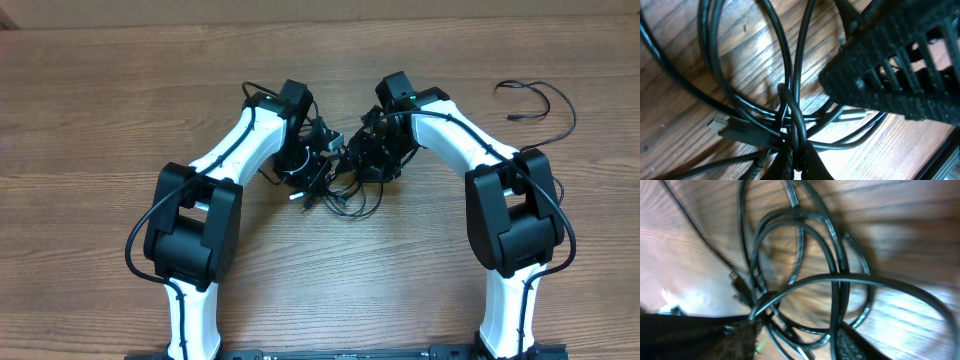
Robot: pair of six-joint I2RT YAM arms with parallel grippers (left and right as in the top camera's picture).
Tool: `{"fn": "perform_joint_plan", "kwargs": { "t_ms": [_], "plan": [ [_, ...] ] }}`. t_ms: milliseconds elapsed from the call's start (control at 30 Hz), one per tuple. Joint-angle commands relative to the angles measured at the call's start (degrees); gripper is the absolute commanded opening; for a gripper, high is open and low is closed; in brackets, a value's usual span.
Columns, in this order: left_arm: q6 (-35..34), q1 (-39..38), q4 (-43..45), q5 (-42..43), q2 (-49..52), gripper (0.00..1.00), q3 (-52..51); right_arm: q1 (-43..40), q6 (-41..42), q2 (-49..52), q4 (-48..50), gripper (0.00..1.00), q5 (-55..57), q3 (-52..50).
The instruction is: Untangle cables
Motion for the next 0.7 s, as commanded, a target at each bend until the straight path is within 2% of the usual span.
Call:
{"fn": "perform_joint_plan", "kwargs": {
  "t_ms": [0, 267, 367, 500, 567, 667],
  "plan": [
    [7.80, 0.52, 0.28, 6.21, 0.33, 0.04, -0.13, 0.17, 2.01, -1.42, 0.37, 0.43, -6.16, -0.37],
    [11.06, 0.66, 1.68, 10.54, 0.33, 0.04, -0.13, 1.09, 6.43, -1.42, 2.56, 0.43, -6.99, -0.37],
    [11.06, 0.66, 2.21, 10.43, 0.33, 0.04, -0.13, 1.07, 6.36, -1.42, 5.16, 0.50, -6.88, -0.37],
    [11.04, 0.66, 2.01, 9.99, 0.33, 0.04, -0.13, 1.07, 6.40, -1.42, 8.98, 0.51, 2.21, -0.37],
    [10.54, 0.70, 1.70, 9.11, 0.33, 0.04, -0.13, 1.07, 6.38, -1.42, 6.95, 0.54, 3.41, -0.37],
    [8.44, 0.70, 1.97, 5.46, 0.33, 0.04, -0.17, 0.81, 5.16, -1.44, 3.80, 0.54, -1.57, -0.31]
  ]
}}
